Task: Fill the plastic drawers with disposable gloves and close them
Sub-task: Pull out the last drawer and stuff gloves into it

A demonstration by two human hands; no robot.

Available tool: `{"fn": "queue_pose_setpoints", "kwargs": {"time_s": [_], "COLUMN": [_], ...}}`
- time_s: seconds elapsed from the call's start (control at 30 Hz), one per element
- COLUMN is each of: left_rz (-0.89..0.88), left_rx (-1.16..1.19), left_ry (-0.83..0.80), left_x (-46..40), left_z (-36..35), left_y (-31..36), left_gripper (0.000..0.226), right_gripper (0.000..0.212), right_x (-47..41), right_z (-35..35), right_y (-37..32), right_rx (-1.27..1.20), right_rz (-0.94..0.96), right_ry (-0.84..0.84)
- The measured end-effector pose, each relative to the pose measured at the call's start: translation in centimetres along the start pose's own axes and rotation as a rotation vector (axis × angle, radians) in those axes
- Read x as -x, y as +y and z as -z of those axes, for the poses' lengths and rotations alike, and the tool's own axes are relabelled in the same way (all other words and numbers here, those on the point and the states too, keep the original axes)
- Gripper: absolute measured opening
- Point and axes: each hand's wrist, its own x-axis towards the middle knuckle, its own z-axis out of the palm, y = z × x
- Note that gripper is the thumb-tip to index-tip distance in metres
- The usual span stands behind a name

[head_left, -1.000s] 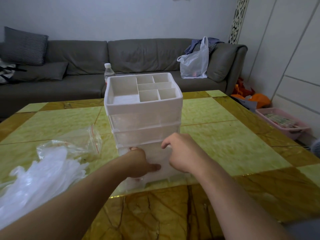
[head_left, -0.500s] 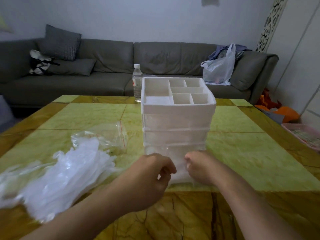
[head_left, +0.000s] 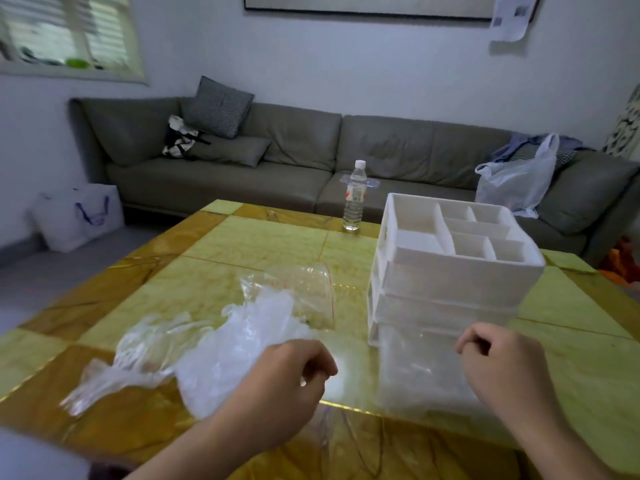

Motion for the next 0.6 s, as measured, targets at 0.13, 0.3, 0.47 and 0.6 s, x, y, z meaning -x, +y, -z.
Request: {"fn": "queue_pose_setpoints", "kwargs": {"time_s": [0.13, 0.3, 0.47, 0.6], "left_rz": [0.026, 0.056, 0.058, 0.107], "left_rx": [-0.071, -0.196, -0.311, -0.391], "left_ry": [0.120, 0.227, 0.225, 0.165], "left_x": [0.1, 0.8, 1.1, 0.9], "left_z": [1.0, 2.4, 3.5, 4.7], "left_y": [-1.8, -3.9, -5.0, -4.6], "left_gripper": [0.021, 0.025, 0.034, 0.051], "right_gripper": [0.036, 0.027, 0.014, 0.014], "right_x": [0.8, 1.5, 1.9, 2.1], "right_z": [-0.6, -1.5, -2.4, -2.8], "right_y": [-1.2, -2.2, -2.7, -3.4], "right_rx": [-0.042, -0.075, -0.112, -0.111], "right_rz": [0.054, 0.179, 0.220, 0.229], "right_ry": [0.049, 0.098, 0.113, 0.123]}}
